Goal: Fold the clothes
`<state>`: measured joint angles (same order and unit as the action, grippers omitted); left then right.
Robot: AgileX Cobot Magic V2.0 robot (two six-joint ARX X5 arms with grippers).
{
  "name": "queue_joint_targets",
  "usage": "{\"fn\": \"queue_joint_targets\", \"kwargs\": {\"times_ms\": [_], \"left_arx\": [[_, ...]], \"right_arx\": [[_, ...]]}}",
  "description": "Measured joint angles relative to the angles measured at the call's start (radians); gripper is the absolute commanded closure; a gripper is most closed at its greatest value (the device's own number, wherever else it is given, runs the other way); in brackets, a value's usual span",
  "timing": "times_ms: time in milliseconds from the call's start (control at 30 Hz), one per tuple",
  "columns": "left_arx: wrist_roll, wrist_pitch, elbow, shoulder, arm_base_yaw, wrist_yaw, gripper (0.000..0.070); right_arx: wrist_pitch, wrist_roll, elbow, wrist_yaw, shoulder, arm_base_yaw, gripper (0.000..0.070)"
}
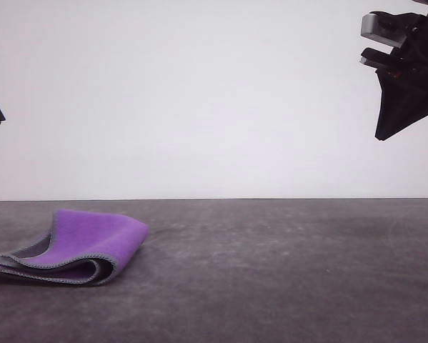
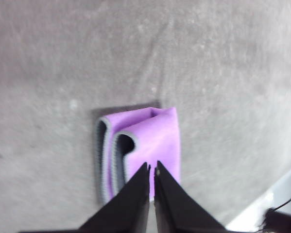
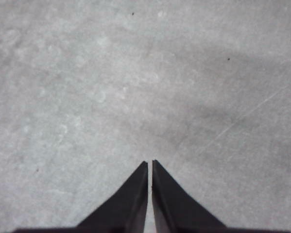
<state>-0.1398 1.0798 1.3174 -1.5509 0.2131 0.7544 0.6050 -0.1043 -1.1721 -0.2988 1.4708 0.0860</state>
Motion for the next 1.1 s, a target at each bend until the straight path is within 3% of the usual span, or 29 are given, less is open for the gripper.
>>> {"fn": "queue_joint_targets", "kwargs": {"times_ms": [200,400,567,667,1000,1100], "left_arx": [[-0.056,-0.052,-0.010,0.058,0.011,-0.076,0.0696],[-0.042,-0.360,-0.189,0.319,-0.047,-0.120,0.0696],[0.082,-0.700,-0.523,0.578,-0.086,-0.374,0.0696],[0.144,-0.831,-0.729,0.751,-0.095,-0.509,0.0696],[0.228,-0.880,-1.115,1.255,-0.142,-0.786,0.0696],[0.244,-0.879,-1.180,1.369,-0.160,-0.825,0.0696]], "right_arx": [[-0.036,0.000,0.000,0.000,0.000,0.000,0.0690],[-0.054,0.000,0.000,0.000,0.000,0.000,0.0690],[-0.076,0.000,0.000,0.000,0.000,0.000,0.0690],[-0.095,0.000,0.000,0.000,0.000,0.000,0.0690],[-0.101,0.000,0.000,0.000,0.000,0.000,0.0690],[-0.101,0.000,0.000,0.000,0.000,0.000,0.0690]]}}
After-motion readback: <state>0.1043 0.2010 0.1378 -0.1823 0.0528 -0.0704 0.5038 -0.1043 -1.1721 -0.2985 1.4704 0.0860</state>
